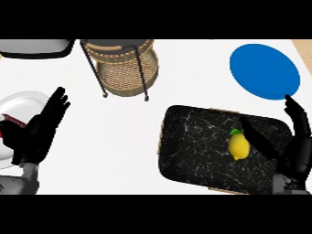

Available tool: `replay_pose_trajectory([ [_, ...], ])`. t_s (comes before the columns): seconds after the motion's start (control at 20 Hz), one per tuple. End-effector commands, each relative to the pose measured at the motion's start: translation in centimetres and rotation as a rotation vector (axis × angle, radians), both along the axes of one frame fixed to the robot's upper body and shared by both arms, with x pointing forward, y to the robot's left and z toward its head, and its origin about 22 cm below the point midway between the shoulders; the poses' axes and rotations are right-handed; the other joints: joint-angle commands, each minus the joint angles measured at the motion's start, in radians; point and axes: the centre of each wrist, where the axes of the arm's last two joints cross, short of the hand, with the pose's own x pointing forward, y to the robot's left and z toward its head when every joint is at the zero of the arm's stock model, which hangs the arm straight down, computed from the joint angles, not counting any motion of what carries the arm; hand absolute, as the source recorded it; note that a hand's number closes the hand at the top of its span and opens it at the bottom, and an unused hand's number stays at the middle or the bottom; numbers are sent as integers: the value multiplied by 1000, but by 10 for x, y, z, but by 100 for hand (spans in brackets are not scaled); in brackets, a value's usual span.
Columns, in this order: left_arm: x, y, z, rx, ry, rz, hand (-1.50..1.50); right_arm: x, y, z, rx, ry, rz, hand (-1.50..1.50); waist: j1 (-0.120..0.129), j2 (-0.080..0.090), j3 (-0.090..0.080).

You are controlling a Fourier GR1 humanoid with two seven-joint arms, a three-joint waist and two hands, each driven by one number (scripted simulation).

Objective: Pick the lemon from the tray and place it in the tiered basket

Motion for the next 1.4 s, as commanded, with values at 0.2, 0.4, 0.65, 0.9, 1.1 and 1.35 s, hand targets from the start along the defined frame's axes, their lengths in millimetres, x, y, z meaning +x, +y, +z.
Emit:
replay_pose_trajectory([
  [0.2,0,5,10,-7,29,-7,0,-20,-3,-14,-350,302,-121,-150,-8,-5,-9],
  [0.4,-6,7,1,-11,39,-20,0,-32,4,-14,-452,607,-60,-150,-1,-3,-11],
  [0.65,-4,7,10,-16,39,-43,0,-25,52,1,-439,919,16,-150,35,-3,-6],
  [0.9,-7,13,7,-34,46,-41,0,-3,113,66,-439,999,-28,-150,24,-5,0],
  [1.1,10,6,11,-26,32,-23,0,24,132,75,-433,990,-100,-150,12,1,3],
  [1.35,2,17,19,-30,26,-22,0,31,117,48,-393,1086,-151,-150,14,-1,4],
])
